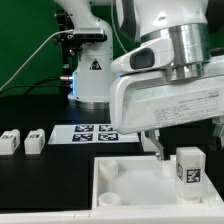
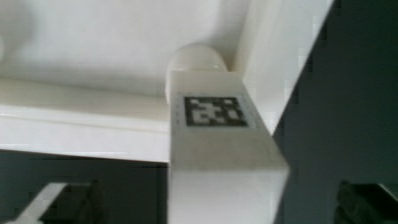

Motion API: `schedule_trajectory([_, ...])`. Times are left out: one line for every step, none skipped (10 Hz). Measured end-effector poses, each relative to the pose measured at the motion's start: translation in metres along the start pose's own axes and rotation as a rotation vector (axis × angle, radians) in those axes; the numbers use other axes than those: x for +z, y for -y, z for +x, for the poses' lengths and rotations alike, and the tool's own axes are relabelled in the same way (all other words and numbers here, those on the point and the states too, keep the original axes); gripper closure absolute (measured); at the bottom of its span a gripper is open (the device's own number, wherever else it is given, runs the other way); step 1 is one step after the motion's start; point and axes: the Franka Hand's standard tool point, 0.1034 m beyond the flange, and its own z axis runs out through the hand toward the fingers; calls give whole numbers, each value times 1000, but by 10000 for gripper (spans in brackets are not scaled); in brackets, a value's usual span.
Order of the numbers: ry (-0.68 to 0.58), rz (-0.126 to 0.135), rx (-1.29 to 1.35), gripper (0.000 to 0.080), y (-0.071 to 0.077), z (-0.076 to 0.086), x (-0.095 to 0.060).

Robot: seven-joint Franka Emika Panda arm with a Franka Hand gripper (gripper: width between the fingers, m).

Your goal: Assemble one leg

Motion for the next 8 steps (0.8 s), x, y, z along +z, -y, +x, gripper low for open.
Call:
schedule_trajectory([124, 15, 22, 150, 3, -3, 0])
schedule_trajectory([175, 23, 33, 150, 5, 0, 3])
schedule_trajectory([295, 36, 35, 150, 8, -9, 5])
schedule_trajectory([359, 48, 33, 150, 8, -4, 5])
schedule_trajectory([304, 45, 29, 150, 4, 6, 10])
schedule_trajectory([294, 43, 30, 150, 3, 3, 14])
schedule_trajectory([288, 42, 30, 150, 4, 1, 17])
schedule_trajectory([272, 41, 29, 150, 4, 3, 19])
